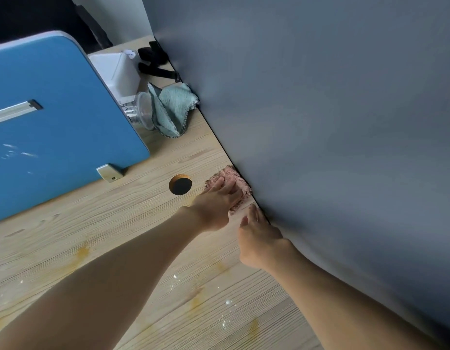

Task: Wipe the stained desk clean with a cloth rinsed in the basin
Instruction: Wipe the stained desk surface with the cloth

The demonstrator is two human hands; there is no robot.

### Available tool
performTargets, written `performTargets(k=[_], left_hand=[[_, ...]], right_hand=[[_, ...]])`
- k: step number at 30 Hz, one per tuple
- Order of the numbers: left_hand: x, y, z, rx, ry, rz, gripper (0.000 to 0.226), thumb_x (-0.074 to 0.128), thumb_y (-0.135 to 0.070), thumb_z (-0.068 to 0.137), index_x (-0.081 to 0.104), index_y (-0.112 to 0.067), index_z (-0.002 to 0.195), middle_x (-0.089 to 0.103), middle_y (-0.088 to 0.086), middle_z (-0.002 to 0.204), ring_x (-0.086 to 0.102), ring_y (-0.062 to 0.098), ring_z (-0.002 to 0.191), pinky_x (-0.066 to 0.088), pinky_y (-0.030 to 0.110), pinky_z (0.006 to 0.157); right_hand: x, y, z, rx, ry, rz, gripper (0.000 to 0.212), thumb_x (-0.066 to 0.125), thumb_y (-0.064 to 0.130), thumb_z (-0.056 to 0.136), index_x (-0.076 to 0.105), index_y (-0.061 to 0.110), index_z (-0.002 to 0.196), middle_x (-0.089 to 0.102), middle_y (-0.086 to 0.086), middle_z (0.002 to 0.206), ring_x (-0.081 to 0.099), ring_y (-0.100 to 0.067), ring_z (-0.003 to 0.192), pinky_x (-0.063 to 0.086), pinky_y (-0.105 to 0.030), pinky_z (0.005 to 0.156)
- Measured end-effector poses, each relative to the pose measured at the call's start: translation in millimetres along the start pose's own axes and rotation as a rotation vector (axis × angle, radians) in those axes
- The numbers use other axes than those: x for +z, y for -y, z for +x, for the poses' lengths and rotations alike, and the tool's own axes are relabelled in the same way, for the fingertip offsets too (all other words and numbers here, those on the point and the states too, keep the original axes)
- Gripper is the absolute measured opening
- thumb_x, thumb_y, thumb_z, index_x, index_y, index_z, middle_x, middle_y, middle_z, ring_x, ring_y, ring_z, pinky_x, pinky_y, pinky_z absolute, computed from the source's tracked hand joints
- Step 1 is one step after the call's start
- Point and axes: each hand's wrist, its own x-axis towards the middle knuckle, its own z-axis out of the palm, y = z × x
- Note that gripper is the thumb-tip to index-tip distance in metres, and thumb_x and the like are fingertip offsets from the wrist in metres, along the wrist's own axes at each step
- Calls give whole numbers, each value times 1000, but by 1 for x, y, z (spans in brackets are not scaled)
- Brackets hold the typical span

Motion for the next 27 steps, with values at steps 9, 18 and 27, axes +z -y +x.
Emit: performTargets(k=[9, 18, 27], left_hand=[[9, 22, -14, -21, 18, 36, 78, 39, -2, 95, 5, -29, 159, -12, -3, 166, -10, 25, 153, 14, 49, 124], [-6, 23, 1, -34, 15, 11, 75, 40, -3, 95, 11, -29, 159, -8, -3, 167, -7, 25, 154, 21, 44, 120], [-20, 26, 28, -42, -24, 27, 77, 40, -5, 92, 11, -28, 159, -7, 0, 167, -7, 28, 153, 16, 45, 121]], right_hand=[[-25, 3, 12, -17, -86, -42, 58, 49, 14, 95, 34, -4, 148, 16, -27, 156, 27, -38, 141, 36, -45, 112], [-27, 11, 20, -13, -2, 21, 63, 43, 15, 100, 18, -7, 153, -8, -32, 161, -4, -40, 152, 18, -46, 121], [-12, 3, 30, -27, -16, -2, 72, 41, 14, 98, 2, -10, 153, -23, -30, 159, -17, -40, 150, 4, -45, 125]])
